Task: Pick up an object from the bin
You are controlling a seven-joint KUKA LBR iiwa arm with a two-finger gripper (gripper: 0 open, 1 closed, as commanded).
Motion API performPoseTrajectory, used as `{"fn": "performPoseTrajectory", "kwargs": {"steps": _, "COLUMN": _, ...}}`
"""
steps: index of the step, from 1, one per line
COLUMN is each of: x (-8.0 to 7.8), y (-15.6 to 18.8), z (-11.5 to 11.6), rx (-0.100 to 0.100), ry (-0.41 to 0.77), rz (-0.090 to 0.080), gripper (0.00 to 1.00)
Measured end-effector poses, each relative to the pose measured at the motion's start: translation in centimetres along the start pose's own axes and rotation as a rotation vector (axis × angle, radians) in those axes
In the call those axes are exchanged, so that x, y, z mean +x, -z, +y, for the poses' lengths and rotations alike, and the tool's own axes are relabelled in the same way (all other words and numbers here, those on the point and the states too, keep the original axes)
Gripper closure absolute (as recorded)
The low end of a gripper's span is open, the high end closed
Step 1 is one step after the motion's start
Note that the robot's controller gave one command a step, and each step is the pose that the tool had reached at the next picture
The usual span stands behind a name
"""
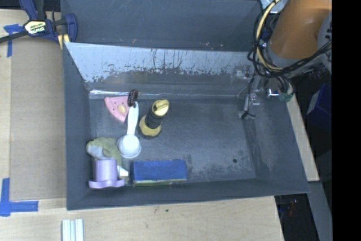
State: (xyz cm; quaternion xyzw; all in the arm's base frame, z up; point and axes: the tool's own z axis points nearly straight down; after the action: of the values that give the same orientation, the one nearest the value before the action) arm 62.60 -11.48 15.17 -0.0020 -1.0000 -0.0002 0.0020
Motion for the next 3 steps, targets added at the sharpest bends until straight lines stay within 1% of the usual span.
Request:
{"fn": "performPoseTrajectory", "kwargs": {"steps": 1, "x": -0.2, "y": 0.5, "z": 0.1, "rx": 0.001, "ry": 0.004, "rz": -0.008, "gripper": 0.00}}
{"fn": "performPoseTrajectory", "kwargs": {"steps": 2, "x": 0.2, "y": -8.3, "z": 1.7, "rx": 0.000, "ry": -0.251, "rz": 0.006, "gripper": 0.00}}
{"fn": "performPoseTrajectory", "kwargs": {"steps": 3, "x": -0.2, "y": -3.7, "z": 1.3, "rx": 0.000, "ry": -0.357, "rz": -0.011, "gripper": 0.00}}
